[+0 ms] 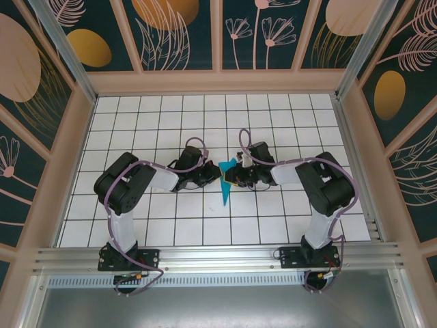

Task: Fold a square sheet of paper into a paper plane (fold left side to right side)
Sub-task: Fold the wing for the fifth time at the center of the table.

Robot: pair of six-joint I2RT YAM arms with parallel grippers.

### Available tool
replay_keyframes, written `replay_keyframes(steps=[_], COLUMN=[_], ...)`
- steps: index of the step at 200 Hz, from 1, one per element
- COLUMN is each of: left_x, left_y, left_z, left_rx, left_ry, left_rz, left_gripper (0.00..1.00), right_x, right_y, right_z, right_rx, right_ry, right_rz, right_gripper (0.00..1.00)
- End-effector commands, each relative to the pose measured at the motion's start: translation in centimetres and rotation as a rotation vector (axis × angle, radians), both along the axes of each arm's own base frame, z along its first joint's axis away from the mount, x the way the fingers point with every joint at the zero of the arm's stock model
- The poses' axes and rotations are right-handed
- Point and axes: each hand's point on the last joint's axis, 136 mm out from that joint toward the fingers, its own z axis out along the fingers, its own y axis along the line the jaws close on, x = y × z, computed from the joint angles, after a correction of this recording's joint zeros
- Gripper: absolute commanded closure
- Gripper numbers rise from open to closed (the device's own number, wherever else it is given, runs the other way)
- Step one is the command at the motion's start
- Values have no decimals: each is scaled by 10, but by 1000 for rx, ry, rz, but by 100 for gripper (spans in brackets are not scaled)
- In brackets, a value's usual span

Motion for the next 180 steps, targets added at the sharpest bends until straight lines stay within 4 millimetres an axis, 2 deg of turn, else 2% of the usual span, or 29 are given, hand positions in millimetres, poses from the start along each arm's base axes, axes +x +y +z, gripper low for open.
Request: replay_keyframes(steps=[1, 39, 80, 106, 137, 164, 170, 173, 180], left_x=[8, 8, 10, 15, 19, 12, 7, 7, 3], left_y=[23, 22, 22, 30, 48, 60, 61, 60, 59], left_z=[-27, -27, -16, -5, 11, 25, 22, 32, 37], left_rx=[85, 75, 67, 68, 84, 101, 99, 82, 62], left_ry=[30, 30, 10, -11, -42, -68, -59, -79, -86], left_rz=[73, 69, 65, 78, 113, 123, 117, 117, 107], left_gripper=[100, 100, 100, 92, 79, 75, 74, 74, 74], right_x=[3, 1, -3, -6, -7, -5, -4, -4, -3], right_y=[4, 3, -4, -8, -10, -10, -10, -10, -10], right_z=[-4, -12, -24, -32, -36, -36, -35, -35, -35], right_rx=[-14, -30, -82, -116, -130, -130, -130, -129, -128], right_ry=[-7, 17, 58, 77, 94, 94, 92, 92, 93], right_rz=[8, -1, -19, -25, -35, -45, -47, -48, -50], right_gripper=[76, 76, 76, 76, 76, 76, 76, 75, 75])
